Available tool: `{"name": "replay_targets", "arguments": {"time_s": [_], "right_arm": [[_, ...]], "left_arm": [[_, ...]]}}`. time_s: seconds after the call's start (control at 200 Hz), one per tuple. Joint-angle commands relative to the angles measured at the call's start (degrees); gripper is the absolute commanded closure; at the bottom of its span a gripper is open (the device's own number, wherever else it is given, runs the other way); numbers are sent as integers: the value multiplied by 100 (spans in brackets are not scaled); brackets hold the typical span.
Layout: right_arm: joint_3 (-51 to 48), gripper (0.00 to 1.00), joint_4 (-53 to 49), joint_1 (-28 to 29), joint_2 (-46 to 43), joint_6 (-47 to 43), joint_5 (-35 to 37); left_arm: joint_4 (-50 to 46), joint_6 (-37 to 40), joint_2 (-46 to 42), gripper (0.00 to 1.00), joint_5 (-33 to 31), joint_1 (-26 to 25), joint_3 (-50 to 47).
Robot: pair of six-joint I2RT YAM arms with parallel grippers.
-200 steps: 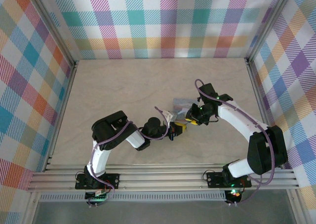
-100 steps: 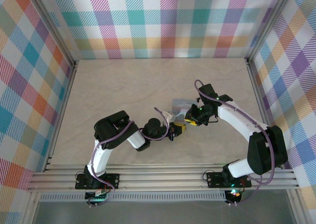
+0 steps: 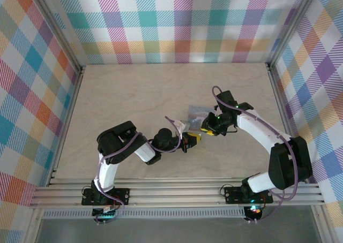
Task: Unlock the padlock with the key
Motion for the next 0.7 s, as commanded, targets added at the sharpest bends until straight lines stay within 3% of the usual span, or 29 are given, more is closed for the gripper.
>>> {"name": "replay_targets", "arguments": {"time_s": [0.0, 0.695], "right_arm": [[-32, 100, 187, -29, -57, 3, -104], [-28, 100, 187, -122, -118, -14, -19]], "left_arm": [[303, -37, -197, 100, 56, -84, 28], [320, -94, -181, 100, 170, -101, -89]]}}
